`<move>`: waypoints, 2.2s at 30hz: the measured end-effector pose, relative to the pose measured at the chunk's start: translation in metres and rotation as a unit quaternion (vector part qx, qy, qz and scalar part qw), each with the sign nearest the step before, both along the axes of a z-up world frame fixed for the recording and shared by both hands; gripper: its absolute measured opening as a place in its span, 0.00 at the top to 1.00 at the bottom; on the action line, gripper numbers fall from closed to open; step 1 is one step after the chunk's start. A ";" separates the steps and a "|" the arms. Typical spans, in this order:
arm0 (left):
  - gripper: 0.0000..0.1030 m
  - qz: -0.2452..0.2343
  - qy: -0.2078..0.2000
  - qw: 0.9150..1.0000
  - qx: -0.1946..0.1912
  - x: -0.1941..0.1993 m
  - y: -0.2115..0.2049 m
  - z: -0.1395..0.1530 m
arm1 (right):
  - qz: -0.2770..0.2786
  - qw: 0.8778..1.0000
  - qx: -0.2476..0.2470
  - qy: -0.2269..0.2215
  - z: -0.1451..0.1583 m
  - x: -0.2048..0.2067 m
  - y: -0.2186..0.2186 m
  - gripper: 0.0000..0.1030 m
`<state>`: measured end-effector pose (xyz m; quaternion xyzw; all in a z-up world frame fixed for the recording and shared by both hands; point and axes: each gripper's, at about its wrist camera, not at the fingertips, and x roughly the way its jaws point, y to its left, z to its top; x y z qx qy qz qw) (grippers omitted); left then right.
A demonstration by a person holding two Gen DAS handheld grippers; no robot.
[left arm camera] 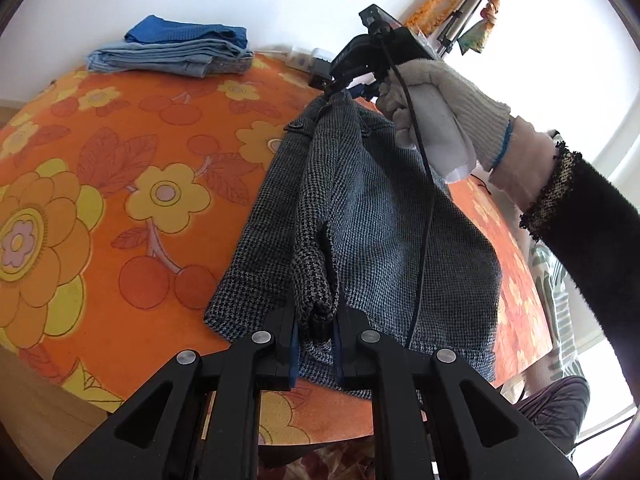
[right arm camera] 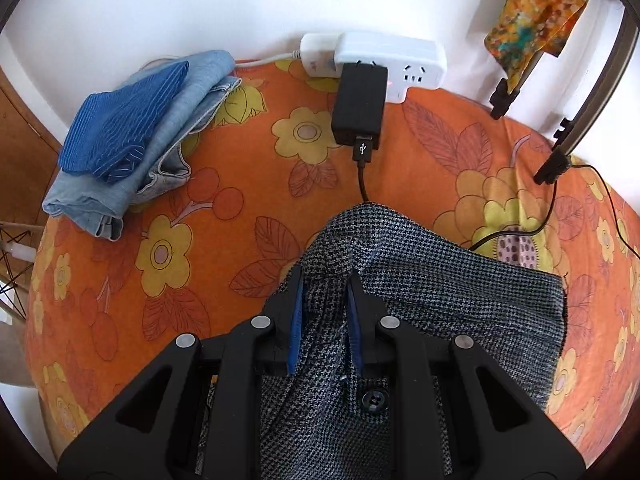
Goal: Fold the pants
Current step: 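Lift the shorts with both tools, folding one leg over the other, then lay the lengthwise-folded shorts down and open both tools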
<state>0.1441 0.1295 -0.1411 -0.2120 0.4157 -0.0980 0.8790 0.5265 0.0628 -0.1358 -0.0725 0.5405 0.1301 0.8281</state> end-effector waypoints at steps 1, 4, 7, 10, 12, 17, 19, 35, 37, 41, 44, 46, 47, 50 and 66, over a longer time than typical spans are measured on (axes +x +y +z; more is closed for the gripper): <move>0.89 0.001 -0.001 1.000 -0.002 -0.001 0.001 0.000 | 0.000 1.000 0.001 0.002 -0.002 0.000 0.001 0.80; 0.89 0.007 0.002 1.000 -0.004 -0.002 0.006 -0.002 | -0.003 1.000 0.003 0.005 -0.007 0.002 0.006 0.80; 0.89 0.011 0.005 1.000 -0.011 -0.001 0.011 -0.003 | 0.002 1.000 0.003 0.006 -0.011 0.001 0.012 0.79; 0.89 0.011 0.008 1.000 -0.008 -0.002 0.011 -0.004 | 0.019 1.000 0.006 0.002 -0.009 0.000 0.018 0.67; 0.89 0.010 0.008 1.000 -0.009 -0.002 0.011 -0.004 | 0.024 0.999 0.021 -0.007 -0.001 -0.002 0.019 0.53; 0.89 0.010 0.015 1.000 -0.025 0.001 0.018 -0.006 | 0.054 0.997 0.049 -0.028 0.035 -0.020 0.006 0.42; 0.89 0.012 0.014 0.999 -0.029 0.001 0.020 -0.005 | 0.069 0.995 0.061 -0.039 0.054 -0.038 -0.010 0.42; 0.89 0.032 0.009 0.999 -0.032 0.002 0.024 0.002 | 0.080 0.988 0.128 0.022 0.053 -0.289 -0.190 0.42; 0.89 0.033 0.007 0.999 -0.024 0.003 0.024 0.004 | 0.086 0.987 0.131 0.035 0.039 -0.310 -0.192 0.42; 0.89 0.035 0.007 0.999 -0.018 0.002 0.023 0.005 | 0.087 0.984 0.145 0.049 0.011 -0.322 -0.187 0.42; 0.89 0.035 0.009 0.999 -0.014 0.003 0.023 0.004 | 0.091 0.981 0.158 0.064 -0.001 -0.320 -0.180 0.42; 0.89 0.036 0.011 0.999 -0.017 0.003 0.023 0.003 | 0.091 0.981 0.158 0.070 -0.006 -0.320 -0.176 0.42; 0.89 0.037 0.012 0.999 -0.017 0.003 0.024 0.003 | 0.095 0.980 0.162 0.073 -0.008 -0.322 -0.174 0.42; 0.89 0.032 0.009 0.999 -0.014 0.004 0.023 0.005 | 0.096 0.974 0.183 0.092 -0.010 -0.324 -0.170 0.70; 0.81 0.041 0.030 0.998 0.029 0.000 0.028 0.009 | 0.101 0.968 0.199 0.111 0.015 -0.357 -0.177 0.81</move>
